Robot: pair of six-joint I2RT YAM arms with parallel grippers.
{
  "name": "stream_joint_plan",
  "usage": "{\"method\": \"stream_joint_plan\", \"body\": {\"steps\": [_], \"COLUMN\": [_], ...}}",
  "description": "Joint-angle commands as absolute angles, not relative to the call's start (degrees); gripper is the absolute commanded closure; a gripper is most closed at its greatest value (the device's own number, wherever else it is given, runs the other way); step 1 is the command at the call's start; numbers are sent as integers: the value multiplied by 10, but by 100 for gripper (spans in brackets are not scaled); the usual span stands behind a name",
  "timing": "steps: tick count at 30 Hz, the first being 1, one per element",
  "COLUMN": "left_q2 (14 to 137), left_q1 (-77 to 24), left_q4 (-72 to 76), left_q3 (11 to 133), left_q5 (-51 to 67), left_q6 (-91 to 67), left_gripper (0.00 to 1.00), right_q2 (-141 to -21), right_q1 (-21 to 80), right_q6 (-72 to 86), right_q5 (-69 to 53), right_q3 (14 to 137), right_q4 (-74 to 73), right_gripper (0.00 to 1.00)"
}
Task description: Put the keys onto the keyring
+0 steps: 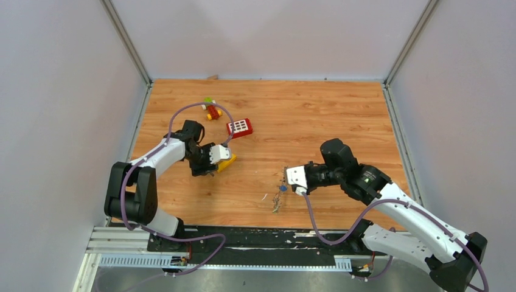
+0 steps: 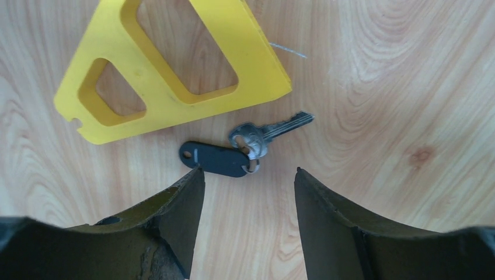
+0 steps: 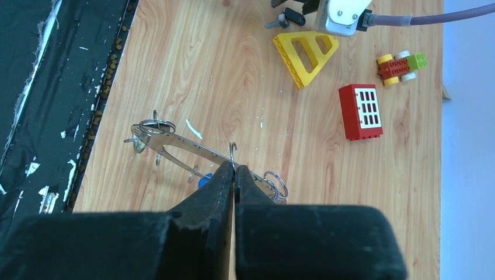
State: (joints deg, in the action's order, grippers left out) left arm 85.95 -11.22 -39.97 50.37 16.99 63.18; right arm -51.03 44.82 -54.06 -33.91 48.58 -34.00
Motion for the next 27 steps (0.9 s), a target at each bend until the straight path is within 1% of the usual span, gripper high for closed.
{"method": "stream_joint_plan", "body": {"steps": [1,7,12,14,16,20,27], "left_q2": [864,893,900,899,901,905,897], "left_q1": [-111,-111,-111,-111,-111,-111,-111], "left_q4": [-367,-367,-367,-361,-359,-363,-384], "left_q3": [511,520,518,514,513,518,533], "left_q5": [167,163,161,160,161,162,172], "left_q6": [688,693,699,699,699,700,696], "left_gripper": [35,41,43,45,49,63,81], "right_q2": [-511,-511,-512,-514,-513,-515,-516], "right_q1": [445,445,445,445,445,445,445], "right_q6": [-544,-545,-545,-547,-546,-546,-546], "right_q5": [-342,-343,-341,-342,-342,-341,-342], "right_q3": [493,493,492,493,493,493,493], "right_q4": [-326,-325,-325,-325,-325,-325,-325], "right_gripper": [100,100,100,100,100,100,100]}}
